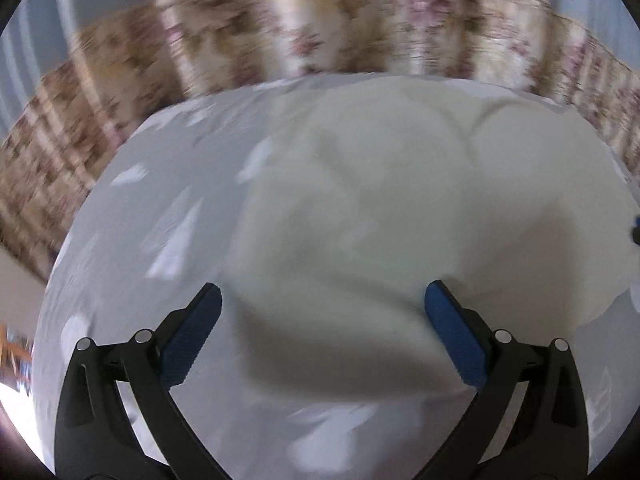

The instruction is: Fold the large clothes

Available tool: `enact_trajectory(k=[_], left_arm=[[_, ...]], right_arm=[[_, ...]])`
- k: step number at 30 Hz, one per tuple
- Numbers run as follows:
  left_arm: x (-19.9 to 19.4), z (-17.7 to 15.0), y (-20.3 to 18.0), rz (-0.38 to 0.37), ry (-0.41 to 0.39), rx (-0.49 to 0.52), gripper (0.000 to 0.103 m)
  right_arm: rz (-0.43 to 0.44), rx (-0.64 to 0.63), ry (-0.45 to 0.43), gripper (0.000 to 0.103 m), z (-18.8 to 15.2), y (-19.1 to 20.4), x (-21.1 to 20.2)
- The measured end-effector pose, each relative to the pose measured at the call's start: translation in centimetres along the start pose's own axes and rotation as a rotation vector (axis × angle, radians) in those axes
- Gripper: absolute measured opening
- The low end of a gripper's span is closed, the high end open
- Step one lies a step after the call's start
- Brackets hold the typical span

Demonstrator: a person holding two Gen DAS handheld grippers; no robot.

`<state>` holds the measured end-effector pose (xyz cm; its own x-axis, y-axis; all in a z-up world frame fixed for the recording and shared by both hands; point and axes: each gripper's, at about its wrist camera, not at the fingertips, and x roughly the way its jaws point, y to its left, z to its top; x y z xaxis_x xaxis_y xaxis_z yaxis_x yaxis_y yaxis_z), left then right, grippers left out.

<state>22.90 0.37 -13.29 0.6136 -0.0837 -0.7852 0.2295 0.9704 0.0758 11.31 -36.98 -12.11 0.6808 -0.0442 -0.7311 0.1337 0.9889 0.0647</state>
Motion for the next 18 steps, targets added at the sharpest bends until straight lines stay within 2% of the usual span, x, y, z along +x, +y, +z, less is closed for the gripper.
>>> enact_trajectory(k=[1, 3, 6, 9, 14, 18], left_arm=[[-0.3, -0.3, 0.8, 0.008, 0.014, -0.026, 0.1], [-1.6, -0.8, 2.1, 0.052, 0.026, -0.067, 0.1], [-4.8, -0.8, 2.2, 0.057, -0.029, -0.092, 0.1], [-7.6, -0.2, 0.5, 0.038, -0.072, -0.071, 0.1], [-10.5, 0.4, -3.2, -0.014, -0.119, -0.014, 0.1], [-11.4, 0.7, -5.8, -0.069, -0.131, 0.009, 0.1]], right_arm=[[-0.019, 0.01, -0.001, 0.059, -0.1, -0.4, -0.5], [0.003, 0.08, -0.018, 0.059, -0.4, -1.4, -2.1], [0.027, 0.117, -0.093, 0.064, 0.0, -1.3, -5.2], [0.06, 0.136, -0.152, 0.077, 0.6, -0.1, -7.8], [0.064, 0.136, -0.169, 0.078, 1.1, 1.4, -9.5], [0.06, 0.162, -0.153, 0.078, 0.9, 1.1, -9.7]])
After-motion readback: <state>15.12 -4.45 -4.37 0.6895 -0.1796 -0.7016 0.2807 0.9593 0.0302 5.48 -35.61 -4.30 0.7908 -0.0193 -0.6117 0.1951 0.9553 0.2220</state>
